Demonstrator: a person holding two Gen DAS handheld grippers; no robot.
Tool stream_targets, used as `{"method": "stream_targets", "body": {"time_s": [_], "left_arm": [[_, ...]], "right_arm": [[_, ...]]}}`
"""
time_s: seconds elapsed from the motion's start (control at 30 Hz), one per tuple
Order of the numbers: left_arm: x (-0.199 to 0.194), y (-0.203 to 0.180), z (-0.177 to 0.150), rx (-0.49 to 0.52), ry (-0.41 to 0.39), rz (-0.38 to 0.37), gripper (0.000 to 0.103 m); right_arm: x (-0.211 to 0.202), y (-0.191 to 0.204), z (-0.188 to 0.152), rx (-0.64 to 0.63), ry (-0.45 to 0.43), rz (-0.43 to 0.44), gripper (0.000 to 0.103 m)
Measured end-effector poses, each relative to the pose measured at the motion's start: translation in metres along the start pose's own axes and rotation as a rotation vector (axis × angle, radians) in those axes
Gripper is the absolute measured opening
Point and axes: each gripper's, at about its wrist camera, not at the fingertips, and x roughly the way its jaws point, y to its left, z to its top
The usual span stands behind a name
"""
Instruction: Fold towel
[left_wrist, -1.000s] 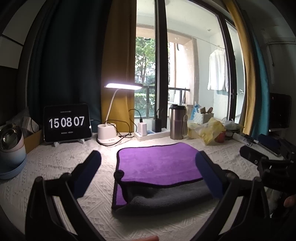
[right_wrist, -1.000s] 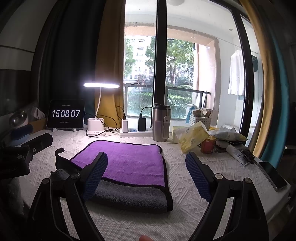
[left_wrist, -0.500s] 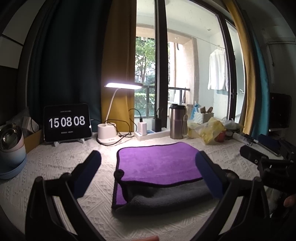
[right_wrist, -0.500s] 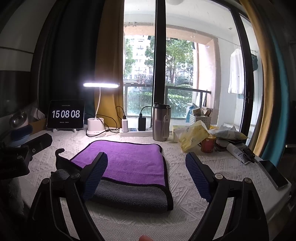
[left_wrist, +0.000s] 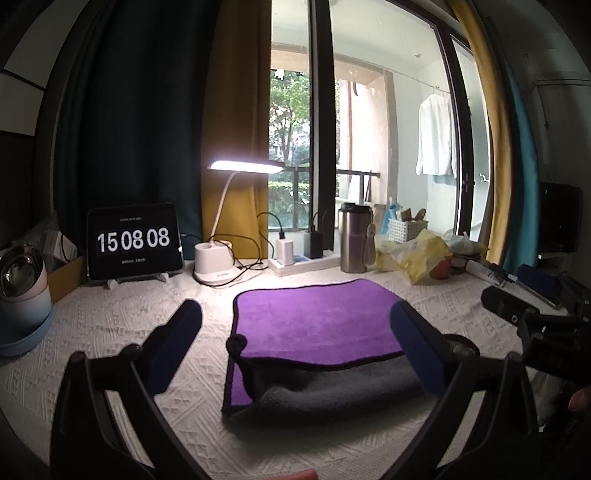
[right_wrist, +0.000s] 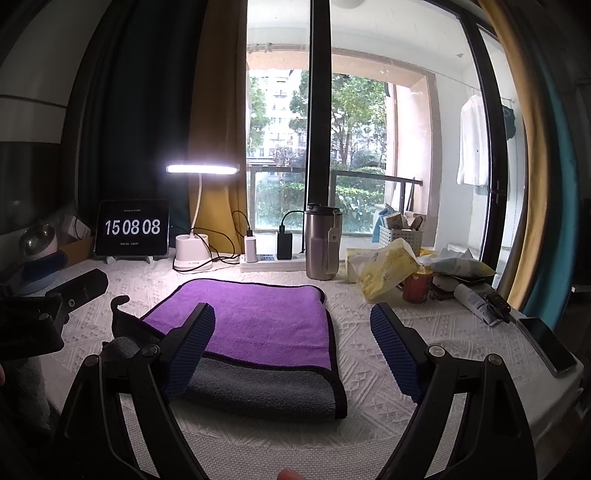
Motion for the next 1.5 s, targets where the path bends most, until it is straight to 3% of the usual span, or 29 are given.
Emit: {"method": "stream_targets", "body": {"time_s": [0.43,0.77,1.07,1.2,1.5], "left_arm": [[0.011,0.002,-0.003,-0.007,0.042,0.015,0.102],[0.040,0.003,-0.013,-0.015,0.166,0.006,0.102],[0.079,0.008,-0.031,-0.023,0.365,-0.029,0.102],[0.095,0.015,-0.035,-0.065,0.444,-0.068,0.101],[0.111,0.014,-0.043,-0.081,0.553,-0.098,0.072]], "right_arm": [[0.007,-0.001,0.000,0.010,0.016,0.011,0.089],[0.019,-0.013,-0.006,0.053,0.067,0.014,0.089],[0.057,-0.038,-0.025,0.141,0.262,0.042,0.088],[0.078,-0.046,-0.036,0.164,0.370,0.075,0.079],[0.099,-0.048,-0.046,0.166,0.463,0.114,0.056]]}}
